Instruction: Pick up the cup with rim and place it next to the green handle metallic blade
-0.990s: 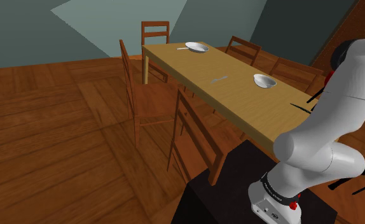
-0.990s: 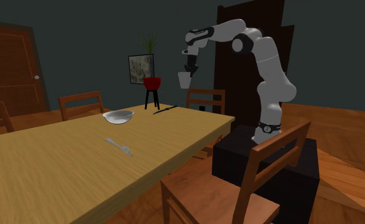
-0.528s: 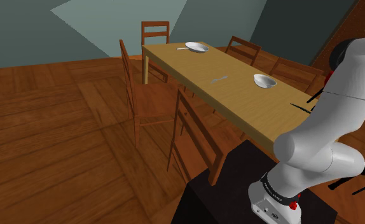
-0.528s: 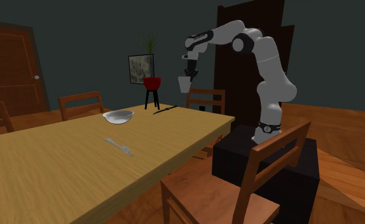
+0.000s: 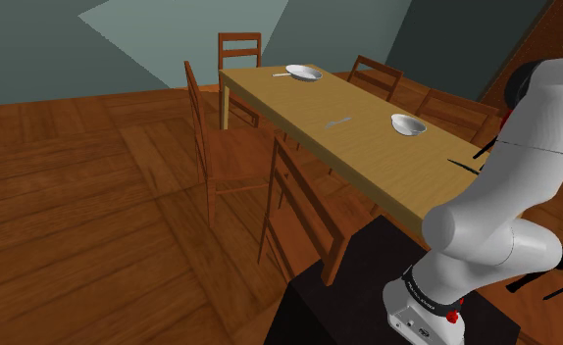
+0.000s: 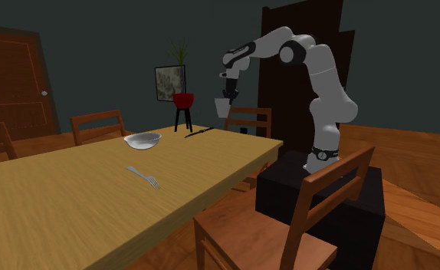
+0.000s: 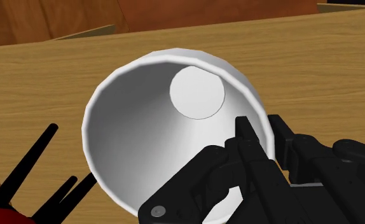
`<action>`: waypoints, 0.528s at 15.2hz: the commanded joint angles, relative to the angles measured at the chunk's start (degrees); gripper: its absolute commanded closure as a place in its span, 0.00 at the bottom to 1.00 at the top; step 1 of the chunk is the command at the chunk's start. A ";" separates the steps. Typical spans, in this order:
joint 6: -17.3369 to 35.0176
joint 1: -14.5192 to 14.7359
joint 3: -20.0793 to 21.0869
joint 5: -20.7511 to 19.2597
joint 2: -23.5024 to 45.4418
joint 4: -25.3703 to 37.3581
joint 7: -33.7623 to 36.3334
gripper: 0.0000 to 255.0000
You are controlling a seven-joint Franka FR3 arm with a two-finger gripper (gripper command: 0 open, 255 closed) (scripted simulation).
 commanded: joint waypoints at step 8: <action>5.87 -0.47 1.57 2.50 2.03 -4.85 -1.94 1.00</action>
